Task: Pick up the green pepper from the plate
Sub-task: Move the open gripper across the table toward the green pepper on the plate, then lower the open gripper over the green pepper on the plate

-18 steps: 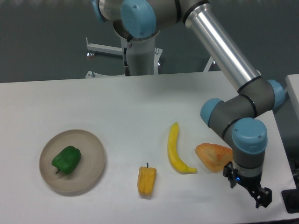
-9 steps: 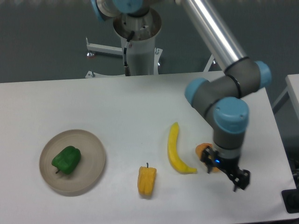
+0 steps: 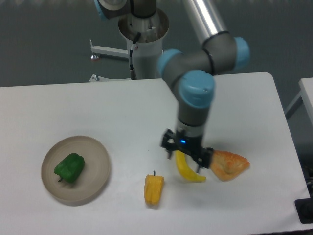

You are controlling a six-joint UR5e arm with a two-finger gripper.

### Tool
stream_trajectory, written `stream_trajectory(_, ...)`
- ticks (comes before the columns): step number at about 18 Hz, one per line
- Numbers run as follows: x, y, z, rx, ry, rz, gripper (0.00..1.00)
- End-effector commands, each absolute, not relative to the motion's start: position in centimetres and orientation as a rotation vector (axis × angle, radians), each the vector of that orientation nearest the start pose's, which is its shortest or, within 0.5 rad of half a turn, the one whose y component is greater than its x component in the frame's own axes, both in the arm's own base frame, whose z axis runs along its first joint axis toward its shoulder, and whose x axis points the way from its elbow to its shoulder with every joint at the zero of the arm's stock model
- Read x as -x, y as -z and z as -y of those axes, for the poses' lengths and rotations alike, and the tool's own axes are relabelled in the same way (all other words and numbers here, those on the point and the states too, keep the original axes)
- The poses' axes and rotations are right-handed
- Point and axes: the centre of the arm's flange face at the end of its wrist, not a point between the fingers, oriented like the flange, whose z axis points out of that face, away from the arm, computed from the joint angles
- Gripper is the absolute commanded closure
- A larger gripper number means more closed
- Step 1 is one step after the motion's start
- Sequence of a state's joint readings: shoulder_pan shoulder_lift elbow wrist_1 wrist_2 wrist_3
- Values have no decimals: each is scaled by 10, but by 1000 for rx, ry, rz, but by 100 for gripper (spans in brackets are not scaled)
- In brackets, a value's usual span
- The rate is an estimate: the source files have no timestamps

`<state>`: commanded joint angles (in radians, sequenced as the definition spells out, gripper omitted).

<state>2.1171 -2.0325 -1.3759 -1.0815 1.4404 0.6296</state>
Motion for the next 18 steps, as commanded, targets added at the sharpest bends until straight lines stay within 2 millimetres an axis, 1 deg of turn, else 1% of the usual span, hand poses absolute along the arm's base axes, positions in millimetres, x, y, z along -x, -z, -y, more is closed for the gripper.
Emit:
stream_trajectory(2, 201, -362, -674, 2880, 20, -41, 0)
stream_trajectory(4, 174, -353, -683, 2860, 82, 22, 0)
stream_trajectory(6, 145, -341, -686, 2845, 118, 37, 0)
stream_trajectory(8, 118, -329, -685, 2839, 130, 1, 0)
stream_trajectory(11, 89, -319, -684, 2856, 151, -32, 0)
stream_trajectory(12, 82, -317, -686, 2857, 153, -45, 0)
stream_trajectory(16, 50, -299, -693, 2878, 175, -113, 0)
stream_trajectory(18, 40, -291, -694, 2889, 181, -136, 0)
